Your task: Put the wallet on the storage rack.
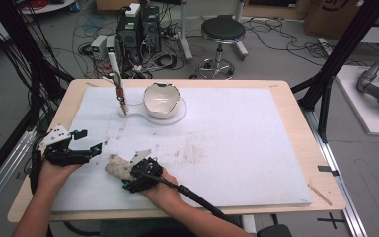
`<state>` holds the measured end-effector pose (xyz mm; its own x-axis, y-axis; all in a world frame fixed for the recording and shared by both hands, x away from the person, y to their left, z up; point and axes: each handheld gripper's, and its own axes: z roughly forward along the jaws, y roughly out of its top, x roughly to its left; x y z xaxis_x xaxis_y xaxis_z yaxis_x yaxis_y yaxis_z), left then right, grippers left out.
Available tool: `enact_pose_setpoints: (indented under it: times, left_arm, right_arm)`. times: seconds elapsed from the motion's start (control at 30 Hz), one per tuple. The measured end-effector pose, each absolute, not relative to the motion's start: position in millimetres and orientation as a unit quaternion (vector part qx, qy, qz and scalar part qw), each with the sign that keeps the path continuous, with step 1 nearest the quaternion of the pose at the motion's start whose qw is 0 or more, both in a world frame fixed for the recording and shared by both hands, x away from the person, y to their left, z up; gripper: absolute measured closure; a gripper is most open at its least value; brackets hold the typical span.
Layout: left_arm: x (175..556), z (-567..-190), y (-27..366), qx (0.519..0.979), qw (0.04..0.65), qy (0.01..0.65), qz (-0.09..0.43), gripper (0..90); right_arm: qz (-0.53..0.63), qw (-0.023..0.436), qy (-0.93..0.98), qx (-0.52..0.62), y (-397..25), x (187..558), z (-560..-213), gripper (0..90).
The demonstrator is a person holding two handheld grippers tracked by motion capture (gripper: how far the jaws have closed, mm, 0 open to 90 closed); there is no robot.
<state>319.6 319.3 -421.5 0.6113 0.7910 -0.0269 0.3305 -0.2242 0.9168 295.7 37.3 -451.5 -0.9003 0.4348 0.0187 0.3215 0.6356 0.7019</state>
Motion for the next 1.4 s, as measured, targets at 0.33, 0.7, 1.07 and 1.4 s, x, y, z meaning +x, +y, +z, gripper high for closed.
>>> enact_pose_setpoints:
  times: [0.33, 0.7, 1.07, 1.4]
  left_arm:
    - [320.0, -421.8, 320.5, 0.745, 0.499, 0.377, 0.232, 18.2]
    - [320.2, -423.0, 318.8, 0.749, 0.497, 0.374, 0.230, 18.2]
    - [320.3, -423.8, 318.0, 0.749, 0.498, 0.373, 0.228, 18.2]
    - [320.4, -423.4, 318.1, 0.748, 0.500, 0.372, 0.228, 18.2]
  right_arm:
    - [0.385, 0.088, 0.893, 0.215, 18.4, 306.9, -433.7, 38.8]
    - [0.419, 0.132, 0.864, 0.246, -27.2, 330.4, -400.3, 38.7]
    - [0.423, 0.181, 0.847, 0.265, -65.1, 358.6, -365.6, 38.5]
    - [0.424, 0.200, 0.844, 0.259, -81.8, 386.4, -336.7, 38.4]
